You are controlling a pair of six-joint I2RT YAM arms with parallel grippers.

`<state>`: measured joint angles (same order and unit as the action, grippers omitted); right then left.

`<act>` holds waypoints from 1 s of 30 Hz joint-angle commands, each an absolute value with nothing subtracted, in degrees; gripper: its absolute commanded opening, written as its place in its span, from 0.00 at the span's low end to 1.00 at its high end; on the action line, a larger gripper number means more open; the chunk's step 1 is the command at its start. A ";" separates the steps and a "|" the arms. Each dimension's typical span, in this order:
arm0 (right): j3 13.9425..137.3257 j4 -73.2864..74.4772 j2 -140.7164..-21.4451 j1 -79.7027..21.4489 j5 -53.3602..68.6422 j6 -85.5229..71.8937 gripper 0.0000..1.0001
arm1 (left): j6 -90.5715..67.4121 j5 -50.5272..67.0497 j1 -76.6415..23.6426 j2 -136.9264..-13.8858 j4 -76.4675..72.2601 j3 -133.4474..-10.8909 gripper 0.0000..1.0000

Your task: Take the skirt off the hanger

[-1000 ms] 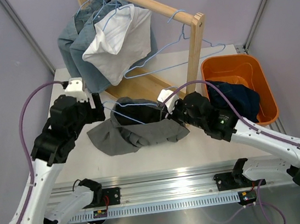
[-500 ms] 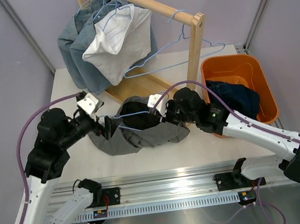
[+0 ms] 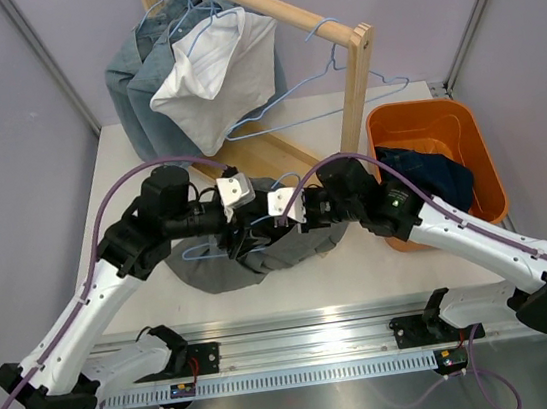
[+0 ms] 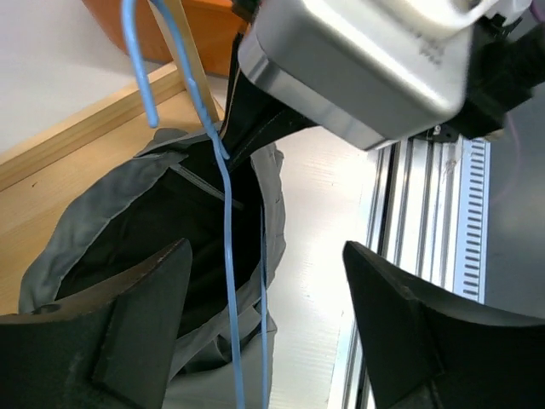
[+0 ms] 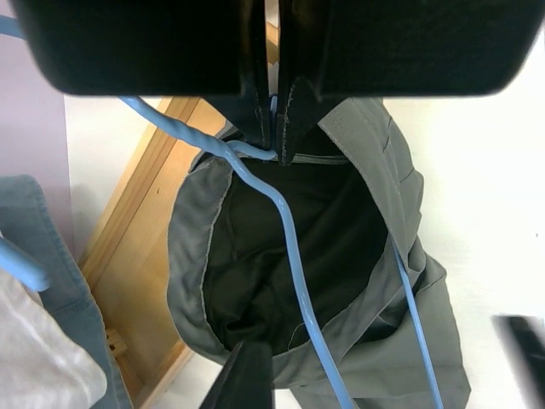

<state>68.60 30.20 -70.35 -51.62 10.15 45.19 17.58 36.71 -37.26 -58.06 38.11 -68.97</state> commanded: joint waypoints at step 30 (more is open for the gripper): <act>71.38 37.35 -70.23 -43.33 22.58 37.18 0.53 | 20.74 21.36 -39.46 -51.16 46.67 -69.69 0.00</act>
